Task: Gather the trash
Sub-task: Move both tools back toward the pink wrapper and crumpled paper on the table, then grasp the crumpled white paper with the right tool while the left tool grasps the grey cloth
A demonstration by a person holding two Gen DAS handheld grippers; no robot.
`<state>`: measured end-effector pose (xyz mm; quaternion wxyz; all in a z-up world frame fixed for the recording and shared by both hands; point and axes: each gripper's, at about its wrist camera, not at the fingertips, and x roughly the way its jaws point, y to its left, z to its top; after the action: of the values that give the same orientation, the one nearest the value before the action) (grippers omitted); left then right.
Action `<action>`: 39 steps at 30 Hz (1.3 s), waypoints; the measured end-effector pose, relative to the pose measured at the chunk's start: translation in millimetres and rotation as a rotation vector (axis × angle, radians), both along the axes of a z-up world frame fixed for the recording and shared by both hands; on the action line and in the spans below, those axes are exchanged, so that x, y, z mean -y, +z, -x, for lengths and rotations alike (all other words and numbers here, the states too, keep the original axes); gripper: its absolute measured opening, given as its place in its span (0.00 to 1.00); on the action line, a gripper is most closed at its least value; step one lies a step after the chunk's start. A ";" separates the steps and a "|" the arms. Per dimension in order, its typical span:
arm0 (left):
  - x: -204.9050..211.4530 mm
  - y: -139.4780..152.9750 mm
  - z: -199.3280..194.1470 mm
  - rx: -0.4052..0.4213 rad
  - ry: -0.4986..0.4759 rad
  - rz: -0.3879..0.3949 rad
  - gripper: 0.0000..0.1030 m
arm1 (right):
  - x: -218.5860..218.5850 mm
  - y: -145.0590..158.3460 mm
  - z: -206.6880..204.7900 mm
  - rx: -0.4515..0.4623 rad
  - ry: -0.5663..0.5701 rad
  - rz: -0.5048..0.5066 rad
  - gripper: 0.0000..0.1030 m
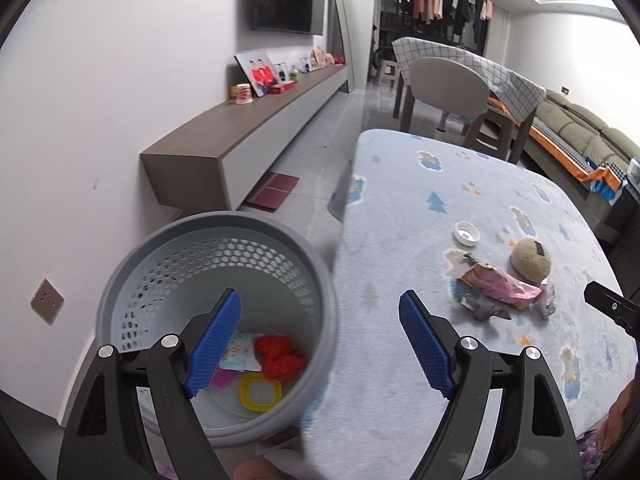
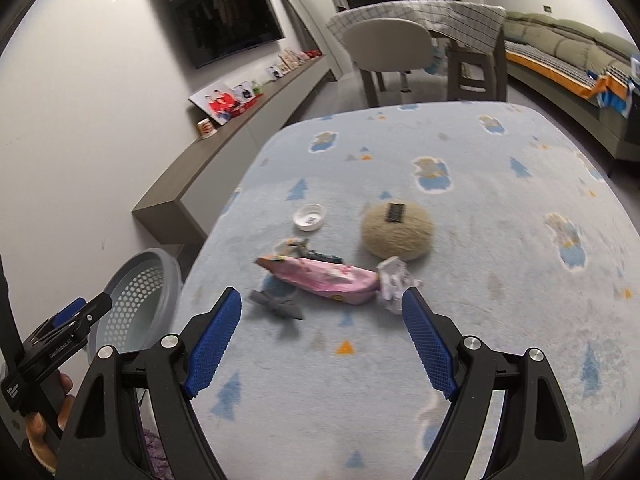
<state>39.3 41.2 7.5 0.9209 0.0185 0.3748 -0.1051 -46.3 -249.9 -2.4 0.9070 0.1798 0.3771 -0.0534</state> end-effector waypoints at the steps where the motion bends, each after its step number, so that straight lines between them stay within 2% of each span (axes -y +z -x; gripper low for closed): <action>1: 6.1 -0.6 -1.4 -0.005 -0.010 -0.003 0.77 | 5.8 -2.3 0.8 -0.006 -0.012 -0.007 0.77; 8: 48.3 -7.6 -14.0 -0.023 -0.075 -0.016 0.78 | 35.9 -17.0 -0.3 -0.038 -0.084 -0.027 0.77; 13: 71.5 -15.7 -20.9 -0.036 -0.114 -0.026 0.78 | 46.4 -32.2 -6.9 -0.080 -0.122 0.007 0.77; 19: 93.8 -37.9 -26.7 -0.072 -0.157 -0.059 0.79 | 39.3 -46.2 -20.5 -0.122 -0.112 0.074 0.77; 32: 98.0 -55.5 -29.4 -0.098 -0.168 -0.069 0.79 | 29.5 -70.5 -52.2 -0.189 -0.103 0.118 0.76; 33: 98.5 -56.4 -29.2 -0.098 -0.170 -0.071 0.79 | 29.5 -71.3 -52.9 -0.189 -0.104 0.119 0.75; 35: 98.4 -57.6 -28.4 -0.098 -0.172 -0.075 0.79 | 29.2 -72.5 -54.2 -0.196 -0.104 0.125 0.64; 37: 98.5 -58.4 -27.9 -0.101 -0.175 -0.071 0.79 | 29.8 -74.4 -54.9 -0.201 -0.104 0.121 0.63; 39: 98.2 -58.1 -27.5 -0.101 -0.177 -0.068 0.79 | 28.6 -74.8 -54.4 -0.204 -0.099 0.124 0.56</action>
<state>66.9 -57.0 -50.6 0.8869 0.0775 0.4208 -0.1739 8.1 -278.5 -77.2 0.8696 0.1353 0.4539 -0.1394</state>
